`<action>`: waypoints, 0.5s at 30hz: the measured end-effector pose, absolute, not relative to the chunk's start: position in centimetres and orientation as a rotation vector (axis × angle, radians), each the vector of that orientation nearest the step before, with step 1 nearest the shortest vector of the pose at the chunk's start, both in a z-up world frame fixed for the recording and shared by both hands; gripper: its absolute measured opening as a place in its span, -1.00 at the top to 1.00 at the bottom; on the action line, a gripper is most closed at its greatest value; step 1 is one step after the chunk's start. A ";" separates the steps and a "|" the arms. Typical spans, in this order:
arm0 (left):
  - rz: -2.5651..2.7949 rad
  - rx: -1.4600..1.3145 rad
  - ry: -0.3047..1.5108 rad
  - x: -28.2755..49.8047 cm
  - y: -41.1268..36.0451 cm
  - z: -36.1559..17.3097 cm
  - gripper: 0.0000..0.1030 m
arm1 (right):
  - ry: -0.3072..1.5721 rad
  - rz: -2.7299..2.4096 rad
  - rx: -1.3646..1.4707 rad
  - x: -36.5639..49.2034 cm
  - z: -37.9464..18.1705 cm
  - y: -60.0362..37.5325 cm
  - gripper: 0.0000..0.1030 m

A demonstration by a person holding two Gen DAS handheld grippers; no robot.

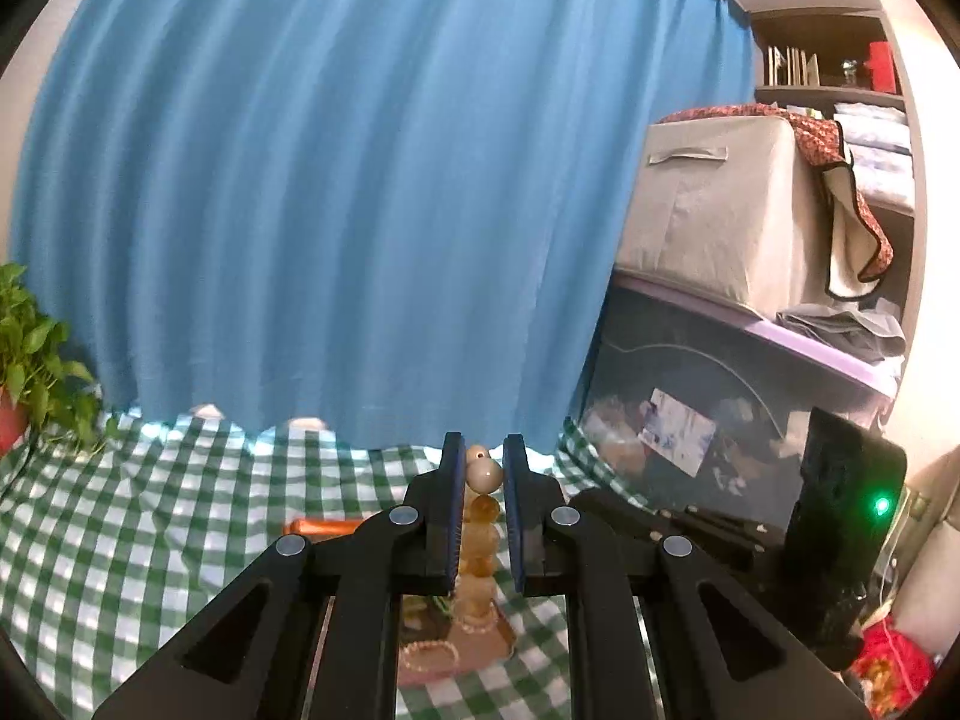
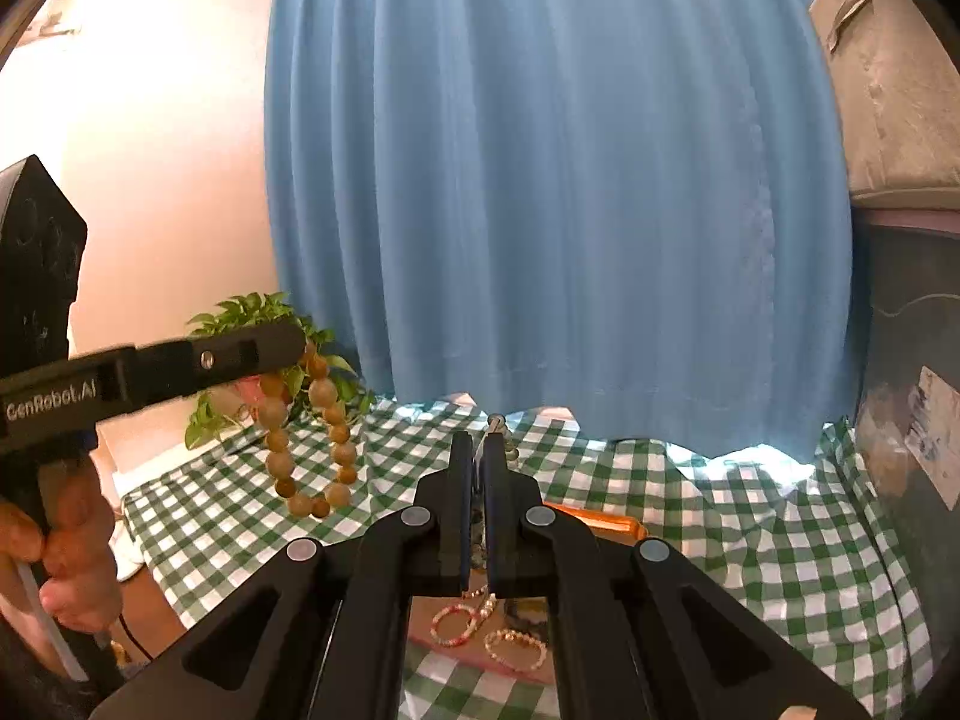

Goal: Organize jewelry
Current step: 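Carry the amber bracelet to the tray with the left tool while the right tool carries the teal one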

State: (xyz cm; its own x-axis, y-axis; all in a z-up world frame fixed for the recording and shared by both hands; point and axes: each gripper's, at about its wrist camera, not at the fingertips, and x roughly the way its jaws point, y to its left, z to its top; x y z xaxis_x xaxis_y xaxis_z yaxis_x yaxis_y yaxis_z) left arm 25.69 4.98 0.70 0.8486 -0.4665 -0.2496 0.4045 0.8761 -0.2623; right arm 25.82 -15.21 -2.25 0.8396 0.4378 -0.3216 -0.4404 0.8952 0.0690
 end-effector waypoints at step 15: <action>-0.410 -0.275 0.543 36.5 4.9 -10.2 0.76 | 0.455 0.424 0.021 32.9 -8.3 -15.6 0.96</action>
